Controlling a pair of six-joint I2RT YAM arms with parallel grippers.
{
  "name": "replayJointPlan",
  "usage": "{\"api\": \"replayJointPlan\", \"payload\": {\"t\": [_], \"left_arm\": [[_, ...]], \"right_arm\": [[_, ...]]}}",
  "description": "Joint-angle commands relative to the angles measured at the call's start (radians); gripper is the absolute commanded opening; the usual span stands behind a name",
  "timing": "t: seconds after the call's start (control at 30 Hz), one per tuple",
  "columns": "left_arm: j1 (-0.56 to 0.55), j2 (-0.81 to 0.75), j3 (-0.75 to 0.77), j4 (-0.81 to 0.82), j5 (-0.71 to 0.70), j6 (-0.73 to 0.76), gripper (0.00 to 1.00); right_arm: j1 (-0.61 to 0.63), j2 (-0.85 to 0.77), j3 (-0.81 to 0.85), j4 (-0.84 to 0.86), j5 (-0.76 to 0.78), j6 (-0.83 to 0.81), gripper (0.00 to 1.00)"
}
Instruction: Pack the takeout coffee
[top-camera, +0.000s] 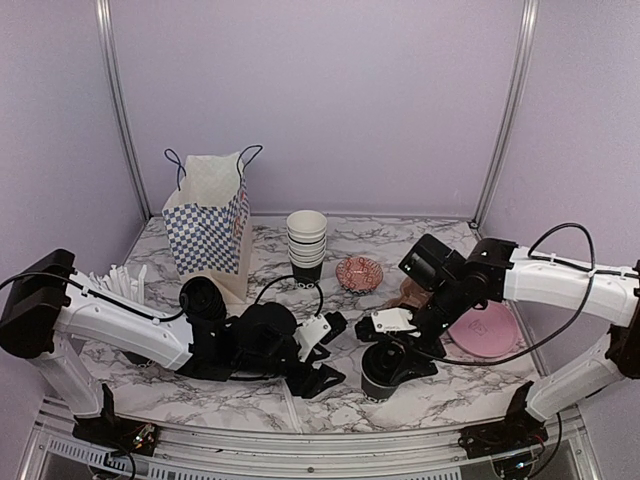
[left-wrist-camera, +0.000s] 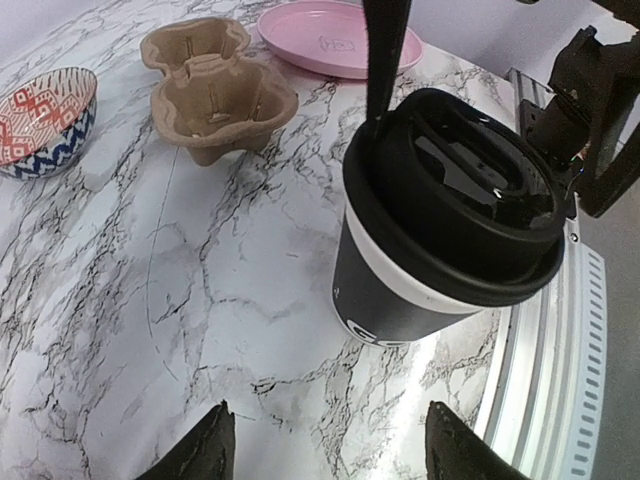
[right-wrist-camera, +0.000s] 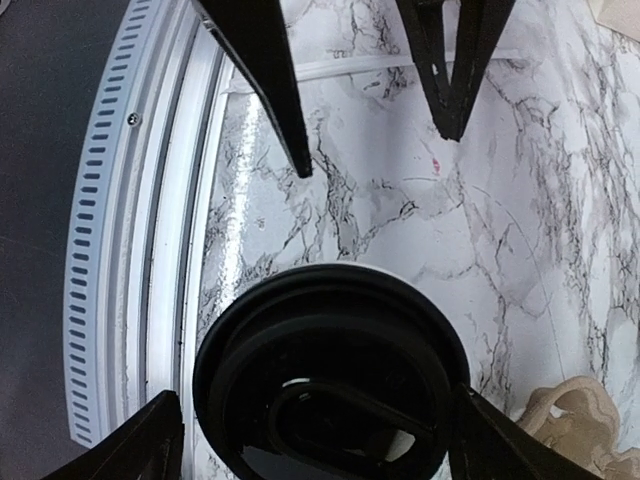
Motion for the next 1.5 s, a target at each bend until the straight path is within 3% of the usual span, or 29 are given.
{"api": "replayJointPlan", "payload": {"t": [0.0, 0.17, 0.3, 0.43, 0.6, 0.9, 1.47], "left_arm": [[-0.006, -0.007, -0.008, 0.08, 0.044, 0.036, 0.66], [-0.007, -0.034, -0.053, 0.11, 0.048, 0.007, 0.66], [-0.018, -0.059, -0.121, 0.191, 0.069, 0.018, 0.65], [-0.038, -0.05, -0.203, 0.379, 0.08, 0.12, 0.64], [-0.038, 0.051, -0.154, 0.455, 0.026, 0.188, 0.54], [-0.038, 0.156, -0.105, 0.628, 0.005, 0.143, 0.35], [-0.038, 0.183, -0.089, 0.683, 0.072, 0.079, 0.31]], "right_arm": [[0.024, 0.019, 0.009, 0.055, 0.094, 0.03, 0.85], [0.029, 0.038, 0.021, 0.059, 0.083, -0.018, 0.71], [0.03, 0.018, 0.004, 0.059, 0.031, -0.139, 0.65], [0.03, -0.025, -0.029, 0.066, -0.006, -0.239, 0.64], [0.03, -0.017, -0.024, 0.045, -0.043, -0.262, 0.63], [0.033, 0.012, -0.03, 0.068, -0.053, -0.252, 0.63], [0.073, 0.104, 0.019, -0.009, 0.022, -0.211, 0.61]]}}
